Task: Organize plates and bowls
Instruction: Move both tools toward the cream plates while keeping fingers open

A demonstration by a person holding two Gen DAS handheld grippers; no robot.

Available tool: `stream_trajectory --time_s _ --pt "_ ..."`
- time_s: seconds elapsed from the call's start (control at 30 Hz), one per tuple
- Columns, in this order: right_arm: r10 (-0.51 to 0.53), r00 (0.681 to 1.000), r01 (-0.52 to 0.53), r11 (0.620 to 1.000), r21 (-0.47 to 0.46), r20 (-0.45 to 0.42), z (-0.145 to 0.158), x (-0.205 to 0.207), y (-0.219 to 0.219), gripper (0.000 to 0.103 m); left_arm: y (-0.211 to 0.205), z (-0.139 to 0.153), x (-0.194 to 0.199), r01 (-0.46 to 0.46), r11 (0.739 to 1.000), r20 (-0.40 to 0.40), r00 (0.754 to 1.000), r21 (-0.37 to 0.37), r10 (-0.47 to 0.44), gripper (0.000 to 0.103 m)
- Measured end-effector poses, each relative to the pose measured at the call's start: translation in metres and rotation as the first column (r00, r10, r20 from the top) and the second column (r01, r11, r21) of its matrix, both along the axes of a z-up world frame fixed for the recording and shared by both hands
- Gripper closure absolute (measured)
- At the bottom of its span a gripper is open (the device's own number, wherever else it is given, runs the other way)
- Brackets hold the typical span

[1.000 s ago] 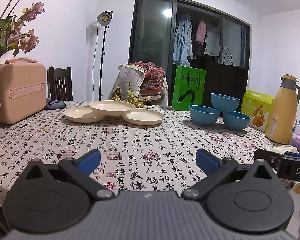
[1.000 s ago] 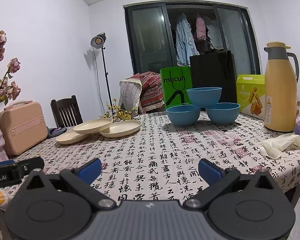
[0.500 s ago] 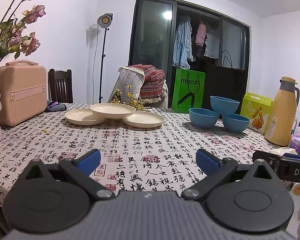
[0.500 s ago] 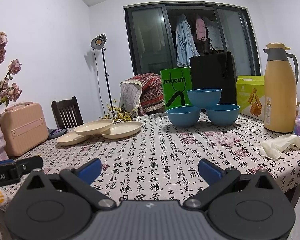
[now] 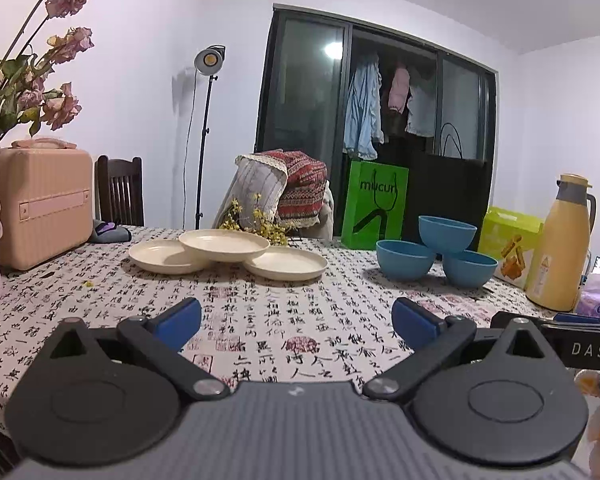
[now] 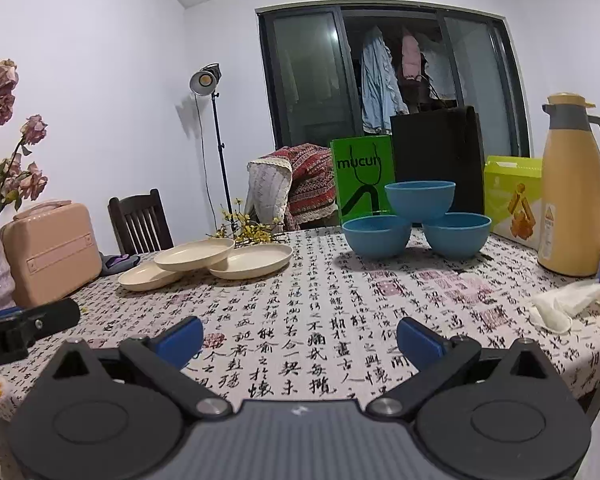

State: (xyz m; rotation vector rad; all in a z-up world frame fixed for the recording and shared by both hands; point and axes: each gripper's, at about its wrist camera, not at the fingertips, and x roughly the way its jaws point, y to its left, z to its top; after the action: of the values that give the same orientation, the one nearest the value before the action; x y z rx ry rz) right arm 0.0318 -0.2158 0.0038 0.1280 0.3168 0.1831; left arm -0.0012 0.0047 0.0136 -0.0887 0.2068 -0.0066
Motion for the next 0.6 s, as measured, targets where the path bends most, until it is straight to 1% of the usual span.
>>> stream_trajectory --time_s 0.3,0.6 --pt "0.007 0.999 -0.007 1.000 -0.005 0.041 0.007 0.020 0.004 0.000 0.004 0.003 0.015 -0.020 1.000 0.014 1.000 0.013 0.020 0.000" --pt "0.018 0.998 -0.017 1.000 -0.016 0.067 0.010 0.043 0.005 0.000 0.008 0.002 0.035 -0.036 0.999 0.018 0.999 0.006 0.036 0.000"
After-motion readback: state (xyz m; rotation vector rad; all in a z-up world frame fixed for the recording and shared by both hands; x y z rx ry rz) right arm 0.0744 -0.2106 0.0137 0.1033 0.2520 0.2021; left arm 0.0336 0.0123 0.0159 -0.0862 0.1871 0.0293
